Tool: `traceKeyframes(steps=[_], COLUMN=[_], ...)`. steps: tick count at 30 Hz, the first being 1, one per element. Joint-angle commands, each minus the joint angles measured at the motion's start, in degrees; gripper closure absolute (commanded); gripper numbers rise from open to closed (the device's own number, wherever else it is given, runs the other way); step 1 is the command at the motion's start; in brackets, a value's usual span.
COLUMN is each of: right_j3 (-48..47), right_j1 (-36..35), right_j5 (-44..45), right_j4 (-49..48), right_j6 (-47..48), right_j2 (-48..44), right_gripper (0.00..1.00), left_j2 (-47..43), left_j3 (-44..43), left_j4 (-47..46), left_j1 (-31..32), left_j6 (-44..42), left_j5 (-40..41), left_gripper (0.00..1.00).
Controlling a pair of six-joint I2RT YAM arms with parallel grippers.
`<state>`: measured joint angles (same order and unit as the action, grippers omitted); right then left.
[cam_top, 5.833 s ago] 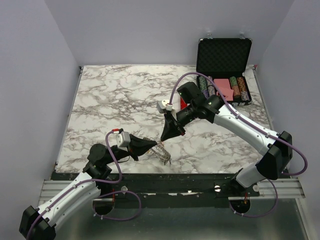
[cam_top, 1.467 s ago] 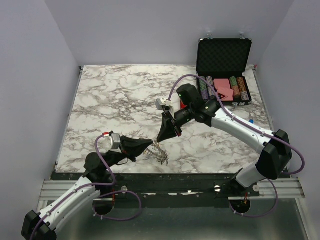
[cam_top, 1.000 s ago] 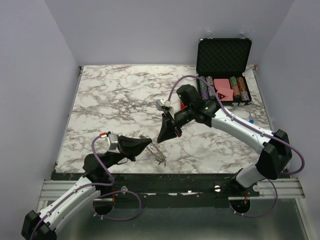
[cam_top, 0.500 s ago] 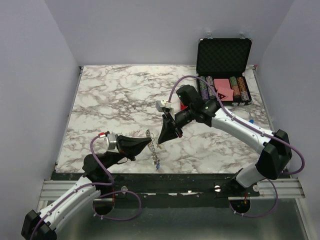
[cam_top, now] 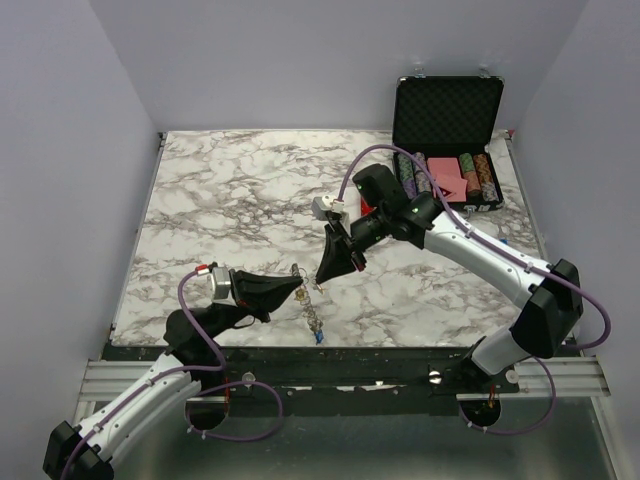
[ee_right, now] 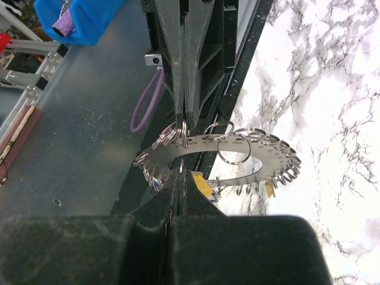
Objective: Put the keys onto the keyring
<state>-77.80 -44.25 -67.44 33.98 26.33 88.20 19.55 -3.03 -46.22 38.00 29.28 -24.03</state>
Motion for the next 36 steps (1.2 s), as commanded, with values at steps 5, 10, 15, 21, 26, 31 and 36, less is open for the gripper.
traceKeyframes(steps=[5,10,15,21,26,31,36], right_j3=[-0.42,0.80,3.97,7.92,14.07,19.70,21.99], right_j1=[0.13,2.93,11.19,13.66,14.71,16.39,17.44], right_j5=[-2.44,2.22,7.22,22.68,33.40,40.27,47.83], right_j4=[-0.58,-0.75,1.59,12.51,12.96,14.18,14.19], right_j6=[-1.63,-1.98,-0.33,11.20,13.22,15.51,15.51], right_j2=[1.09,0.66,-0.14,-1.54,-4.79,-3.66,-4.00], right_gripper=[1.00,1.00,1.00,1.00,1.00,1.00,1.00], left_j2=[1.36,2.07,3.21,3.22,2.07,0.23,-0.30], left_j3=[4.96,5.22,5.67,4.87,4.43,3.82,3.64], left_j4=[-5.11,-3.89,-3.79,-3.71,-2.65,-1.34,-1.24], left_j1=[0.06,-0.03,-0.03,-0.03,0.06,-0.03,-0.03], left_j6=[1.57,0.61,0.17,-0.27,-0.62,-0.89,-0.89], left_j5=[0.04,0.21,0.39,-0.31,-0.58,-0.75,-1.11], left_gripper=[1.00,1.00,1.00,1.00,1.00,1.00,1.00])
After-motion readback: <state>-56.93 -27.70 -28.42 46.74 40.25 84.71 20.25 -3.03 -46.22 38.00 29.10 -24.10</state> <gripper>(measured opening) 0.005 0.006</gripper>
